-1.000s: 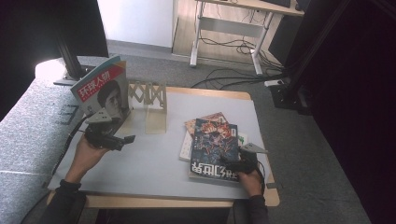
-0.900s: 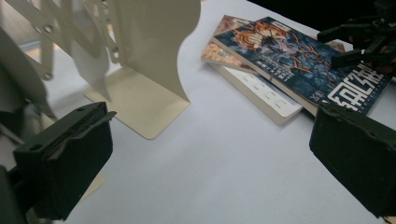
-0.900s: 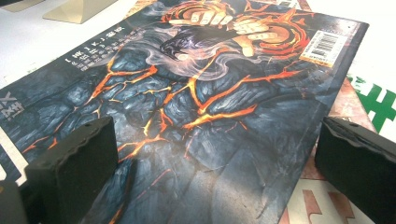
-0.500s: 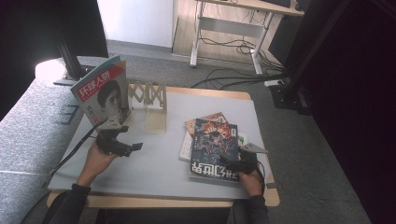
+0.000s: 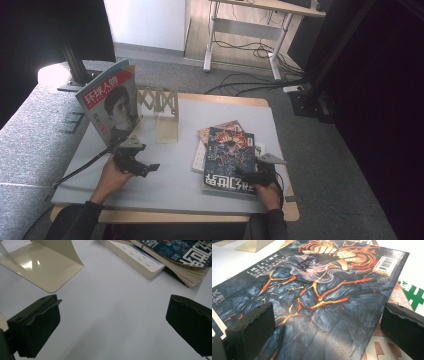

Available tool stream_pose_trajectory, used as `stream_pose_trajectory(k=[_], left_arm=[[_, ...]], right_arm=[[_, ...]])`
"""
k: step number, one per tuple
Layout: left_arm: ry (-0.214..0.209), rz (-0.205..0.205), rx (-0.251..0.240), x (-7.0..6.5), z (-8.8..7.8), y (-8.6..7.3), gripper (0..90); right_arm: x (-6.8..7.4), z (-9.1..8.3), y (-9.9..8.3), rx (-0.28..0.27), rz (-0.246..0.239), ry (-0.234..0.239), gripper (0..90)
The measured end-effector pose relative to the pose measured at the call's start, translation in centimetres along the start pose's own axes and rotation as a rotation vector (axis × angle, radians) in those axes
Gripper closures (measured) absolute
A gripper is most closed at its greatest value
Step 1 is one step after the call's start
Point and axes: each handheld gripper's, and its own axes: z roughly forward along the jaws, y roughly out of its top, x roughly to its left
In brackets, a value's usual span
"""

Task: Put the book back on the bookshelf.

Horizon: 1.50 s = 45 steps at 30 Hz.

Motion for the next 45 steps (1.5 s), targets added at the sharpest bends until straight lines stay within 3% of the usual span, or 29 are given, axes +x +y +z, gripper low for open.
stream_pose_trajectory(k=[6,10,18,24,30,39,45], left_arm=[[-0.007,-0.023,0.005,0.4,0.6,-1.0,0.0],[0.025,-0.003,0.047,0.5,1.2,-1.5,0.0],[0.051,0.005,0.112,0.7,2.8,-2.6,0.0],[0.052,-0.006,0.149,0.8,3.2,-2.6,0.0],[0.092,0.037,0.177,0.3,3.5,-2.6,0.0],[0.094,0.039,0.178,0.3,3.5,-2.6,0.0],[0.094,0.039,0.177,0.3,3.5,-2.6,0.0]], right_arm=[[0.0,0.0,0.0,0.000,0.000,0.000,0.0],[0.0,0.0,0.0,0.001,0.000,0.000,0.0],[0.1,-0.1,0.1,0.012,0.000,-0.008,0.0],[0.2,-0.5,0.2,0.039,0.006,-0.027,0.0],[0.3,-1.2,0.2,0.063,-0.005,-0.026,0.0],[1.8,-1.9,-0.1,0.096,-0.042,0.000,0.0],[2.7,-2.5,-0.4,0.106,-0.069,-0.011,0.0]])
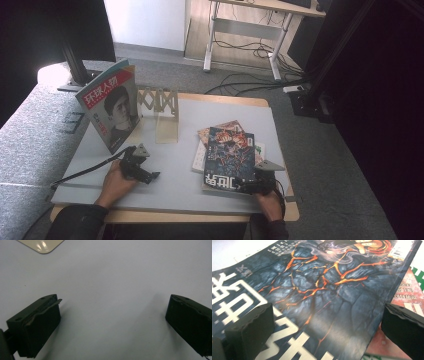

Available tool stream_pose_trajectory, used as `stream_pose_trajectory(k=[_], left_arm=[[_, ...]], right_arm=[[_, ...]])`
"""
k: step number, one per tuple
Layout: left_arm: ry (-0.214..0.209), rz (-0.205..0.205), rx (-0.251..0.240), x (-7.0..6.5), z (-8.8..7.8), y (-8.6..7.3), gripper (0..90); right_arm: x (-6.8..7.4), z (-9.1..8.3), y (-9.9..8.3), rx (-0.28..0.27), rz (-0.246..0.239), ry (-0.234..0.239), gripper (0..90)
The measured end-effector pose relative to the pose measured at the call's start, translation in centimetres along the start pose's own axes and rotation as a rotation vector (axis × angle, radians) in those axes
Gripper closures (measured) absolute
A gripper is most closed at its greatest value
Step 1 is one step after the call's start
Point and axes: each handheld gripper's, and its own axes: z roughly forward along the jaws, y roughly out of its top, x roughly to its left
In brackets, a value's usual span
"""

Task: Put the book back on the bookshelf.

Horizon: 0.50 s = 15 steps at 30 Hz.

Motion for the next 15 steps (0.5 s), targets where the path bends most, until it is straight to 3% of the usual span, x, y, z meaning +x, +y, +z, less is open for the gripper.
stream_pose_trajectory(k=[15], left_arm=[[0.000,0.000,0.000,0.0,0.0,0.0,0.0]], right_arm=[[1.4,-1.6,-1.4,0.017,0.004,0.015,0.0]])
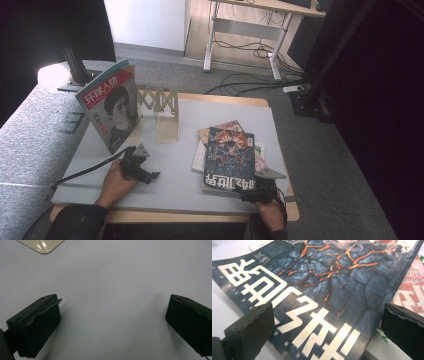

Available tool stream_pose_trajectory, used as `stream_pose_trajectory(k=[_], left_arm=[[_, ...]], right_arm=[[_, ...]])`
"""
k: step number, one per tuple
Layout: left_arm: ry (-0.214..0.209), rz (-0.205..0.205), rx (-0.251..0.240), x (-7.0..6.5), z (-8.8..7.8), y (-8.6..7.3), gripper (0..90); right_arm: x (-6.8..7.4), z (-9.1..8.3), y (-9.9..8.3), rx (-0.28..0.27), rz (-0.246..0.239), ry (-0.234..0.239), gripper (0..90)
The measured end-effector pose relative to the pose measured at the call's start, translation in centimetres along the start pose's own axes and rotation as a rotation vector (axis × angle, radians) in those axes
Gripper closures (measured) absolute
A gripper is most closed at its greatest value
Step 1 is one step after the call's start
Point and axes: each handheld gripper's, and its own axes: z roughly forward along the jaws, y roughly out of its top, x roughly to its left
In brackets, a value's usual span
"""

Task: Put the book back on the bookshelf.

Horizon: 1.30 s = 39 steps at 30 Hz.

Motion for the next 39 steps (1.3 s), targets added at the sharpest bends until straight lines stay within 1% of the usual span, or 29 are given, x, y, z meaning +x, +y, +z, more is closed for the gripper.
stream_pose_trajectory(k=[5,12,14,15,17,24,28,31,36,37,39], left_arm=[[0.000,0.001,0.000,0.0,0.0,0.0,0.0],[0.000,0.000,0.001,0.0,0.0,0.0,0.0],[0.000,0.000,0.000,0.0,0.0,0.0,0.0],[0.000,0.000,0.000,0.0,0.0,0.0,0.0],[0.000,0.000,0.000,0.0,0.0,0.0,0.0],[-0.001,0.000,0.001,0.0,0.0,0.0,0.0],[-0.001,0.000,0.001,0.0,0.0,0.0,0.0],[-0.001,0.000,0.000,0.0,0.0,0.0,0.0],[-0.001,0.000,0.000,0.0,0.0,0.0,0.0],[0.000,0.000,0.000,0.0,0.0,0.0,0.0],[0.000,0.000,0.000,0.0,0.0,0.0,0.0]], right_arm=[[0.2,-0.4,-0.4,0.006,0.004,0.011,0.0],[0.7,-0.7,-1.0,0.027,-0.017,0.002,0.0],[0.6,-0.8,-1.1,0.019,-0.007,0.001,0.0],[0.6,-0.7,-1.1,0.022,-0.008,-0.003,0.0],[0.5,-0.7,-1.1,0.027,-0.008,0.003,0.0],[0.3,-0.9,-1.1,0.020,-0.005,-0.004,0.0],[0.2,-0.8,-1.1,0.028,-0.002,0.003,0.0],[0.1,-0.9,-1.2,0.031,-0.004,-0.004,0.0],[0.0,-0.9,-1.2,0.035,-0.002,-0.002,0.0],[0.0,-0.9,-1.2,0.035,-0.005,-0.005,0.0],[0.1,-1.0,-1.1,0.040,-0.013,-0.024,0.0]])
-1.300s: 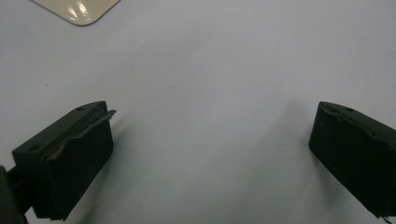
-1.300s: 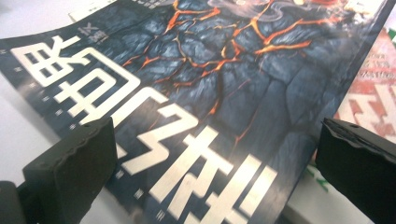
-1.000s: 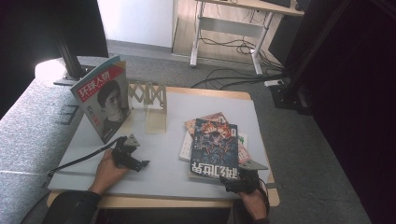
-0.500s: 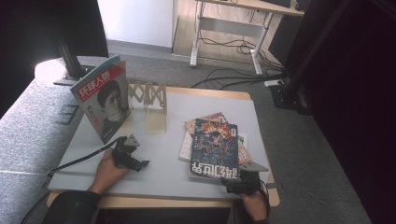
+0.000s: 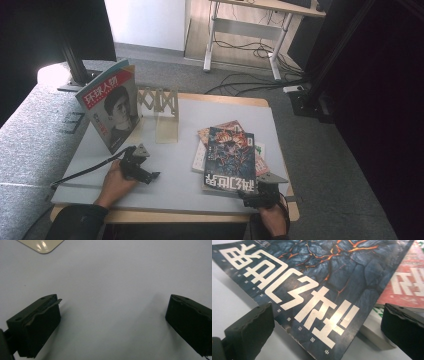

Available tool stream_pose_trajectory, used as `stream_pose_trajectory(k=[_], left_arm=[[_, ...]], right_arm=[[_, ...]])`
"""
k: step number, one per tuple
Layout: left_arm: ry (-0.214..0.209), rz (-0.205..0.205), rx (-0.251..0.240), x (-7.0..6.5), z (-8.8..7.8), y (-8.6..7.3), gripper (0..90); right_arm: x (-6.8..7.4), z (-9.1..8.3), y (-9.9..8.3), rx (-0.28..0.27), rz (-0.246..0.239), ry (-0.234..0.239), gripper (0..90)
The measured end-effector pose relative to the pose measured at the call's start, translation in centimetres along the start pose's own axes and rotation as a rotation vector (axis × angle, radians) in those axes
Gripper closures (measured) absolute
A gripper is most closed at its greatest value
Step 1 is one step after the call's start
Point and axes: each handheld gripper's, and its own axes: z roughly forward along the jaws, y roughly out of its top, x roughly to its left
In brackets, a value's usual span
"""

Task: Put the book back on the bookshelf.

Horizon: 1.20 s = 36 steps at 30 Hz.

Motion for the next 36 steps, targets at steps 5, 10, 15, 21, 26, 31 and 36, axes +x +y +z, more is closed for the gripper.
stream_pose_trajectory(k=[5,10,15,21,26,31,36], left_arm=[[0.000,0.000,0.001,0.0,0.0,0.0,0.0],[0.000,0.000,0.001,0.0,0.0,0.0,0.0],[0.000,0.000,0.001,0.0,0.0,0.0,0.0],[0.000,0.000,0.000,0.0,0.0,0.0,0.0],[0.000,0.000,0.000,0.0,0.0,0.0,0.0],[0.000,0.000,0.000,0.0,0.0,0.0,0.0],[0.000,0.000,0.001,0.0,0.0,0.0,0.0]], right_arm=[[-0.9,-0.4,-0.3,-0.009,0.023,-0.038,0.0],[-1.7,-0.6,-0.5,-0.020,0.046,-0.063,0.0],[-2.2,-0.9,-0.5,-0.024,0.063,-0.100,0.0],[-3.0,-1.1,-0.6,-0.025,0.087,-0.130,0.0],[-3.9,-1.2,-0.6,-0.027,0.104,-0.155,0.0],[-5.0,-1.1,-0.7,-0.033,0.133,-0.150,0.0],[-4.7,-1.6,-0.3,-0.046,0.127,-0.147,5.0]])
